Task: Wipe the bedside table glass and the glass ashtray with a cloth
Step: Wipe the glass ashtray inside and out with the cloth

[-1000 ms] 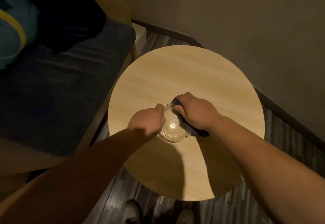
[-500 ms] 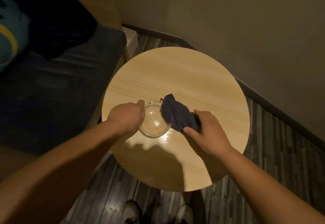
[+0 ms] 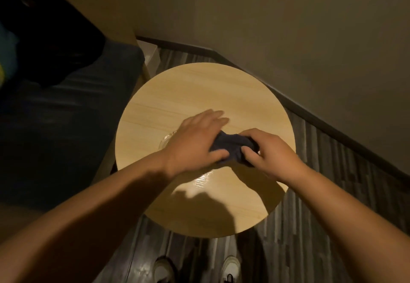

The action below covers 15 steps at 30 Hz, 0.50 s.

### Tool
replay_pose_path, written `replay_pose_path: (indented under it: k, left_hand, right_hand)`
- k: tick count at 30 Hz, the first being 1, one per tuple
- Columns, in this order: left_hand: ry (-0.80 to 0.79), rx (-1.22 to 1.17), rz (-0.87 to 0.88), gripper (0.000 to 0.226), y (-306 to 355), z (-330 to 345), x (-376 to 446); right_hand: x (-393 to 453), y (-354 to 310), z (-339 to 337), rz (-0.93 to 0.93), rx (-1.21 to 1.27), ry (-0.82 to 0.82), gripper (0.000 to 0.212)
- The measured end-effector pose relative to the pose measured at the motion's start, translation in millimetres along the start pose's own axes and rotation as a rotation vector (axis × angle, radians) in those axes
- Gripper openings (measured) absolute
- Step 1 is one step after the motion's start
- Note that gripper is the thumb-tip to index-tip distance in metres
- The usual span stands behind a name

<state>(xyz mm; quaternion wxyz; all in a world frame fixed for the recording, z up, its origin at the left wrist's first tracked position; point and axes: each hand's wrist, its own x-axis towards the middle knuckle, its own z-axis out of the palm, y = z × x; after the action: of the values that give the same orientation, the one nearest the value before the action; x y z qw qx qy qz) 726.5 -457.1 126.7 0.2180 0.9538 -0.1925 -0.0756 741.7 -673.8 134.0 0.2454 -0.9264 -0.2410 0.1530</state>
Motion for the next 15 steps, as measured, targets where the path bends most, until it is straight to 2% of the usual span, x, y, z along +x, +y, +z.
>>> replay_pose_path:
  k: [2,7,10,12,15]
  left_hand:
    - [-0.13,0.002,0.09,0.076,14.3,6.8,14.3]
    - [-0.202,-0.071,0.134,0.029,20.5,15.5,21.6]
    - [-0.247,-0.174,0.232,0.012,24.0,17.1,15.5]
    - [-0.299,-0.263,0.227,0.017,29.9,22.3,10.2]
    - [-0.402,-0.381,0.051,0.036,46.2,27.3,4.9]
  right_hand:
    - [-7.8,-2.0,-19.9,-0.029,-0.032,-0.033,0.03]
    - [-34.7,12.0,-53.8,-0.017,-0.182,-0.152,0.045]
    - [-50.9,23.2,-60.7,0.016,-0.139,-0.221,0.038]
    - [-60.1,26.5,-63.5,0.03,0.009,-0.239,0.023]
    - [-70.1,28.5,-68.4,0.059,0.212,-0.264,0.015]
